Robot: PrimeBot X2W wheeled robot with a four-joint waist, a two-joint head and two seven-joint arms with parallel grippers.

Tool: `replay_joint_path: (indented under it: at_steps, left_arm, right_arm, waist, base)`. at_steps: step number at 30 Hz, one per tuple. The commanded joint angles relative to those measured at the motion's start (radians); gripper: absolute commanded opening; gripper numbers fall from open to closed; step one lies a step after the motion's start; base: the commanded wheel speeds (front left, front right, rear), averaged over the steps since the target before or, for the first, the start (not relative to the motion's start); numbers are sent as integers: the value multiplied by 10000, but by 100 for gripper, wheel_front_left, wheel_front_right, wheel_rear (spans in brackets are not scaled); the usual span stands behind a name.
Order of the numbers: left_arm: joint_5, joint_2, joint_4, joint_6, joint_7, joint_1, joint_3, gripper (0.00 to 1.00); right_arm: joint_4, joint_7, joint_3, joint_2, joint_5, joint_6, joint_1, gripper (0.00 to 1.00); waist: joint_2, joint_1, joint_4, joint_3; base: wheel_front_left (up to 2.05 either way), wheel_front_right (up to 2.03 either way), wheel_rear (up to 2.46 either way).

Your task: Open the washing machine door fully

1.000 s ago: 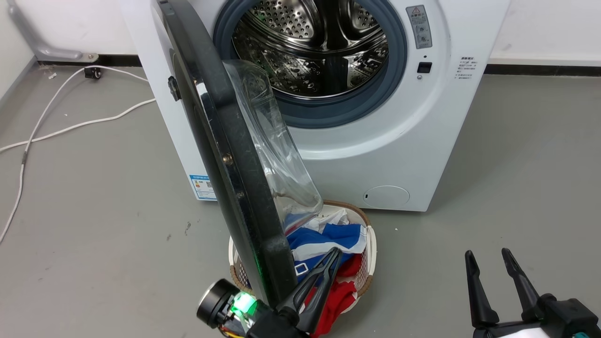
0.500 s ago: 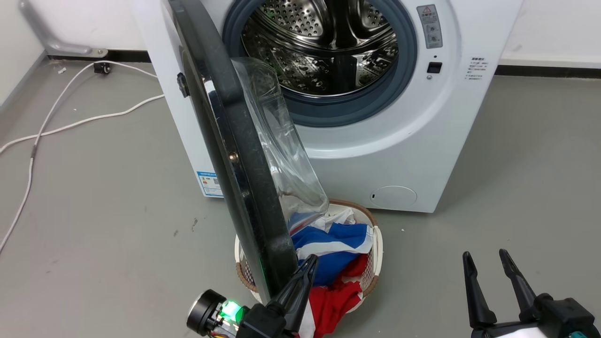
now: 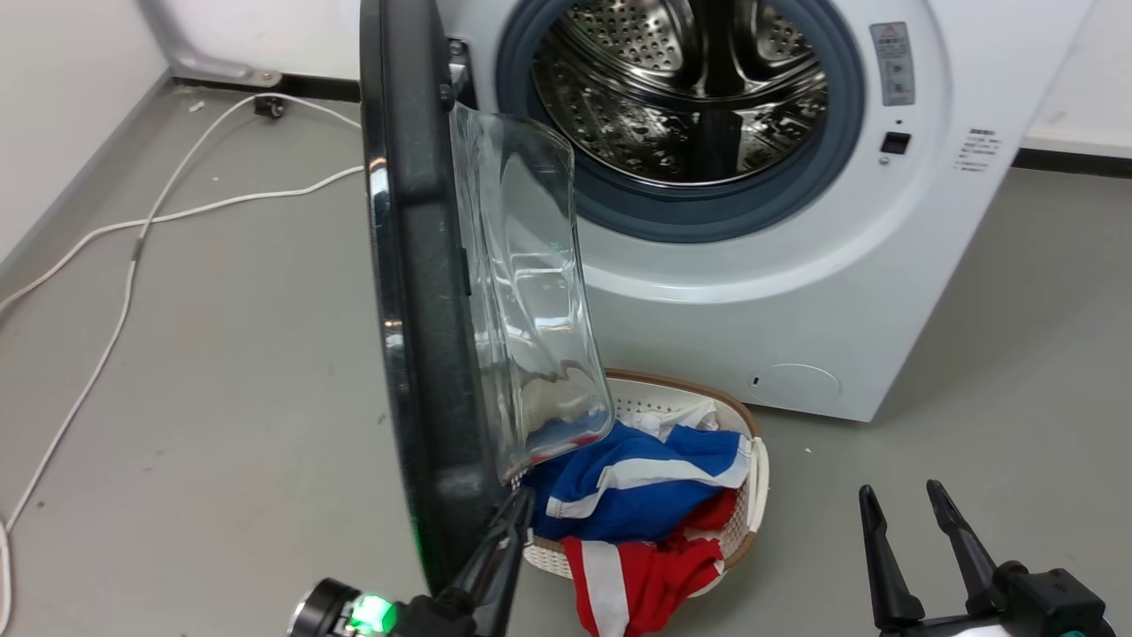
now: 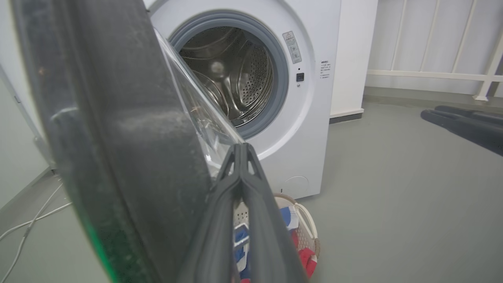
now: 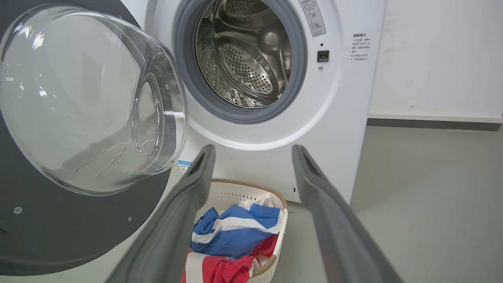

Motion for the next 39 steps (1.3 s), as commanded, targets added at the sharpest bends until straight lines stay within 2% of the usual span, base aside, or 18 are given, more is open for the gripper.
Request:
replay_joint_path:
  at_steps: [1,9,15,19,26,39]
  left_arm:
    - [-67,184,-150,172,72,104,250,0]
    - [-218,564,-616,585,305,470,874,0]
    - [-475,855,-704,851,249,531,1556,0]
    - [-700,1225,-726,1204,325,623,2386,0]
    - [-1269,1595,-601,1274,439,584,3214,0]
    - [-2340,2324,562,1418,202,-846,4971,0]
  right_arm:
    - [8,-20,44,22,62,-1,122,100]
    - [3,-18,46,21,25,-1,21,100]
    - [5,-18,105,21,0,-1,-59,100]
    - [-37,-18,126,21,-63,-1,-114,100]
    - [-60,-18,109,21,-182,-1,-246,100]
    - [-109,-18,38,21,-486,-1,-694,100]
  waist:
    - [0,0,209,-7]
    - [0,0,824,95]
    - [0,0,1010,206]
    - [0,0,1052,337]
    - [0,0,988,573]
    - [0,0,740,1441]
  base:
    - [0,0,0]
    - [0,0,0]
    - [0,0,0]
    - [0,0,0]
    - [0,0,0]
    - [0,0,0]
